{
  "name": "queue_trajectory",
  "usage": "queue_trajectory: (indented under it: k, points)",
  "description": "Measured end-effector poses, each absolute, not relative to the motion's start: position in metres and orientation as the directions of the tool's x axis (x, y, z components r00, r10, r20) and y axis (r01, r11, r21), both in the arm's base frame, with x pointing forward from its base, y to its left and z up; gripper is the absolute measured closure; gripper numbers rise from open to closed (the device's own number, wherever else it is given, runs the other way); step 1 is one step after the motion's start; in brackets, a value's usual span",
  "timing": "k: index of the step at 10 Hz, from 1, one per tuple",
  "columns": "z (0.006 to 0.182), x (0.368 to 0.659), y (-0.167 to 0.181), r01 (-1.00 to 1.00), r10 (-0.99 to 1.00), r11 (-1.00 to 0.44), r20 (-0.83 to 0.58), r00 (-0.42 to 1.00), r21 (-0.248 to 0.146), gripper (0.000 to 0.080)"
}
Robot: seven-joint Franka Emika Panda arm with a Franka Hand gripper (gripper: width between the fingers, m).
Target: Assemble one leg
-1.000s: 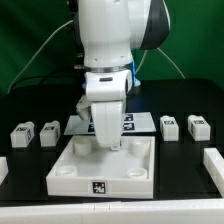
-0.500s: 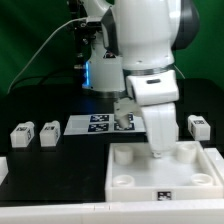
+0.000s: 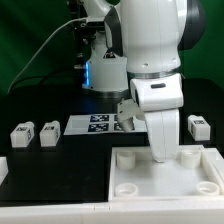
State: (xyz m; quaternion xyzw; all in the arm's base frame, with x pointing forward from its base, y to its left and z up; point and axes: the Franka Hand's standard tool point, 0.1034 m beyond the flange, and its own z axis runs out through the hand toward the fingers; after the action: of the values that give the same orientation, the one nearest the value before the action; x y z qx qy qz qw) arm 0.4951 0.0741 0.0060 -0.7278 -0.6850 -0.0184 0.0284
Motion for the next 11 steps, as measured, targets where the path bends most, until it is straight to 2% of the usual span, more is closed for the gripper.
queue_trajectory:
  k: [3,4,5,6,7,8,9,10,11]
  points:
    - [0.006,0.4945,0.0736,0.998,0.996,-0.063,0.062,0.064,-0.012,0.0739]
    - [0.0055,0.4942,0.0734,0.998,0.996,-0.064,0.062,0.065,-0.013,0.0669]
    - [0.0052,0.4941,0.0731,0.998,0.996,-0.065,0.062,0.066,-0.013,0.0669]
    - [0.0051,0.4941,0.0729,0.998,0.996,-0.065,0.062,0.066,-0.014,0.048]
    - [0.0051,0.494,0.0728,0.998,0.996,-0.066,0.062,0.066,-0.014,0.0346]
    - [0.005,0.494,0.0726,0.998,0.996,-0.066,0.062,0.067,-0.014,0.0346]
    - [0.005,0.494,0.0724,0.998,0.996,-0.066,0.062,0.067,-0.014,0.0198]
    - [0.0049,0.494,0.0723,0.998,0.996,-0.067,0.062,0.067,-0.014,0.0163]
    - [0.0049,0.494,0.0722,0.998,0.996,-0.067,0.062,0.068,-0.014,0.0163]
